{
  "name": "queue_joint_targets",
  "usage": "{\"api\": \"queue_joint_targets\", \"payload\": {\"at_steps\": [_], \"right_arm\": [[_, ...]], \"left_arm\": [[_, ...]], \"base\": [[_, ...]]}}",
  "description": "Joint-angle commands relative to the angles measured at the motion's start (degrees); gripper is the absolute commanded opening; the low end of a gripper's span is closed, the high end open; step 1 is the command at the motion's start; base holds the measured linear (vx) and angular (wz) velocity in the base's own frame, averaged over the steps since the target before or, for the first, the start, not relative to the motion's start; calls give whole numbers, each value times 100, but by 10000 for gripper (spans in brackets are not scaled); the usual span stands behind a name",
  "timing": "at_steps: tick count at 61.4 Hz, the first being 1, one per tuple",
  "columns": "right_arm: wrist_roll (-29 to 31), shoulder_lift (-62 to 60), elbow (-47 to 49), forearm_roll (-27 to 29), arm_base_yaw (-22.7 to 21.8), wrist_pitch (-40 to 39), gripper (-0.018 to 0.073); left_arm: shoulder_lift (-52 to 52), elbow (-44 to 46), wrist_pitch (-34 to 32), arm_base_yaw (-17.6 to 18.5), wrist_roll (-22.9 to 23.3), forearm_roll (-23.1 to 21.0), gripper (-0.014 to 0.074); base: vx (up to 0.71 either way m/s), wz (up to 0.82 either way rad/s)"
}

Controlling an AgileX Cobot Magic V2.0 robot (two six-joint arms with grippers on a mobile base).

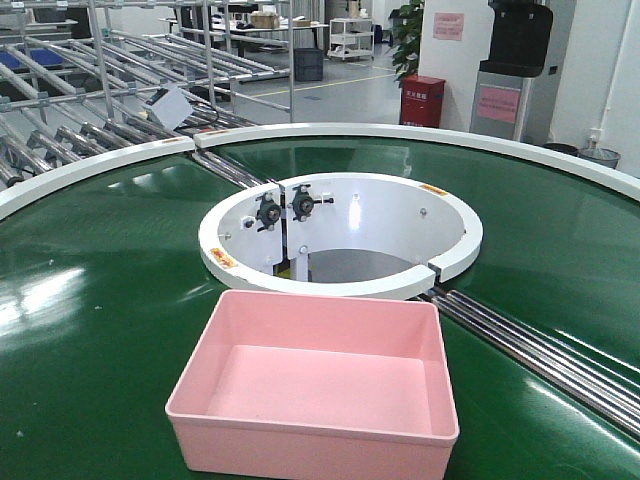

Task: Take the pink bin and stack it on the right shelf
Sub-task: 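Lower both grippers toward the sides of the pink bin, then close both grippers on the opposite rims of the pink bin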

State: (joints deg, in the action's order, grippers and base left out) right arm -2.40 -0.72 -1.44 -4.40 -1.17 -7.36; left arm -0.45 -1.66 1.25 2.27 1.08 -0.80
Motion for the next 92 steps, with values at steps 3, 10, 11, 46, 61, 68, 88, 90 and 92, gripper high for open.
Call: {"api": "queue_joint_targets", "payload": {"at_steps": [3, 10, 11, 46, 61, 68, 88, 90, 92], "right_arm": [[-28, -53, 686, 2, -2, -521, -9], [-23, 233, 1751, -4, -2, 301, -9], [-18, 290, 1876, -4, -2, 413, -9], [42, 3513, 3693, 1, -2, 4131, -9], [1150, 4643, 4036, 957, -2, 4448, 174], [2053, 5211, 4416, 1717, 3, 4596, 379], [3082, 7075, 5779, 1978, 993, 4862, 676], [2862, 7287, 5984, 1748, 1156, 4871, 673], [2625, 7453, 6155, 1509, 1270, 4869, 670]], "left_arm": [[-109, 539, -722, 5, 69, -21, 0], [24, 1519, -569, 5, 69, -57, 0], [63, 1644, -507, 5, 69, -63, 0], [2743, 3561, 2797, 5, 69, -62, 2], [3625, 3584, 2759, 5, -369, -70, 236], [4062, 3720, 2782, 151, -596, -332, 416], [6008, 5367, 3245, 1114, -1522, -708, 600], [6275, 5586, 3274, 1157, -1532, -708, 596], [6501, 5775, 3325, 1158, -1532, -702, 593]], "base": [[0, 0], [0, 0], [0, 0], [0, 0], [0, 0], [0, 0], [0, 0], [0, 0], [0, 0]]}}
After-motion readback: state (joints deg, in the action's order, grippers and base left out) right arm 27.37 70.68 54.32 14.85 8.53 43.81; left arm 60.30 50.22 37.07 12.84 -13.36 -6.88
